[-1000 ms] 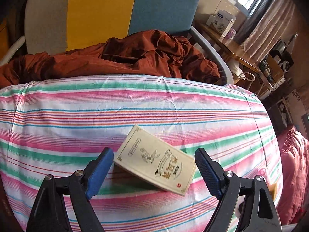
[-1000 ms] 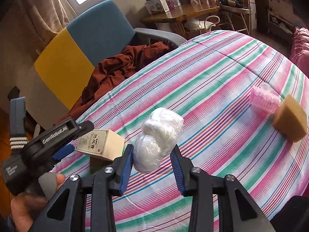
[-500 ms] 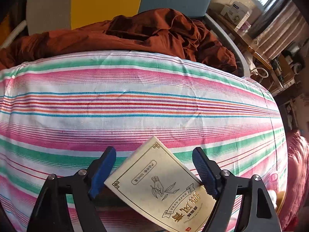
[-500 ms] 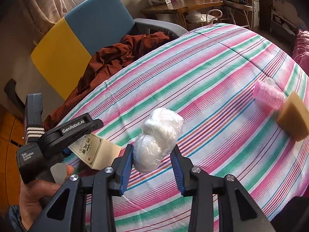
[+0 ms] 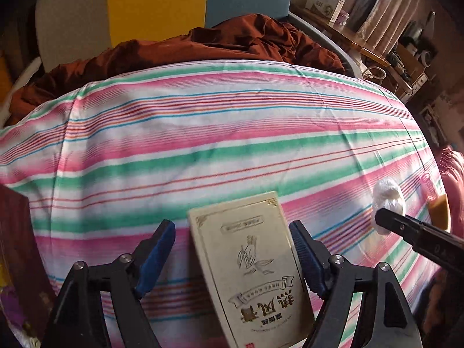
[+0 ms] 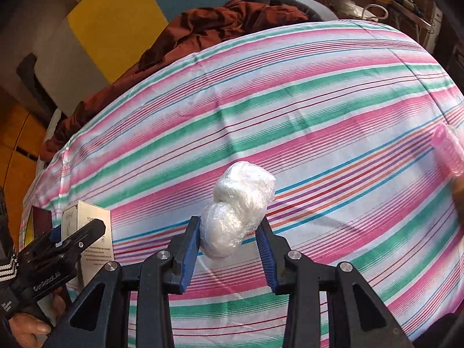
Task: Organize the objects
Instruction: 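Carry the cream box into the gold tray and open the left tool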
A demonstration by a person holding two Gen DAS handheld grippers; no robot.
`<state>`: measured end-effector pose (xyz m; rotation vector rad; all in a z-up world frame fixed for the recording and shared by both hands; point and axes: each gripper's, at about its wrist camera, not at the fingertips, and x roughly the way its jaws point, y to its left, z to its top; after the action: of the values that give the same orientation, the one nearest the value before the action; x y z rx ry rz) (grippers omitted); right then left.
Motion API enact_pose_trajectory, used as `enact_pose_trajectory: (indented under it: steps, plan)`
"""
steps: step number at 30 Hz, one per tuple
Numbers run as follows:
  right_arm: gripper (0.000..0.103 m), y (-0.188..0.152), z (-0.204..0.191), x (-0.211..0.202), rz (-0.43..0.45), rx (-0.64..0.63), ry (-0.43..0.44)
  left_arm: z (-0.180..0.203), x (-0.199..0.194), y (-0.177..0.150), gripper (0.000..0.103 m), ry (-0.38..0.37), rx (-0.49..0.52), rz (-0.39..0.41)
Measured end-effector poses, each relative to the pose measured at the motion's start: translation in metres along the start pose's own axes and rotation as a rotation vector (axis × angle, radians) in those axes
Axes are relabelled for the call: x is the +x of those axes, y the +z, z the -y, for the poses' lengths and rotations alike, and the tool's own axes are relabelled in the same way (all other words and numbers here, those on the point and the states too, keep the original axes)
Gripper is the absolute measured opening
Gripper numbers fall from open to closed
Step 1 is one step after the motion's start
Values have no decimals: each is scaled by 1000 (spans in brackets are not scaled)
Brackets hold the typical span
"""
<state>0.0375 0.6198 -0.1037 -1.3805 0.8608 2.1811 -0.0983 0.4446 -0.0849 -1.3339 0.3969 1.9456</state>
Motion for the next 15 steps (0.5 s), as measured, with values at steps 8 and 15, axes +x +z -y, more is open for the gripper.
enact_pose_trajectory:
  steps: [8,15]
  plan:
    - [38,-11,-38,17,-53,-189,-4,2,-39,-37,92,55,140,94]
    - [38,-13,-41,21,-49,-219,-26,18,-31,-27,85,81,222,111]
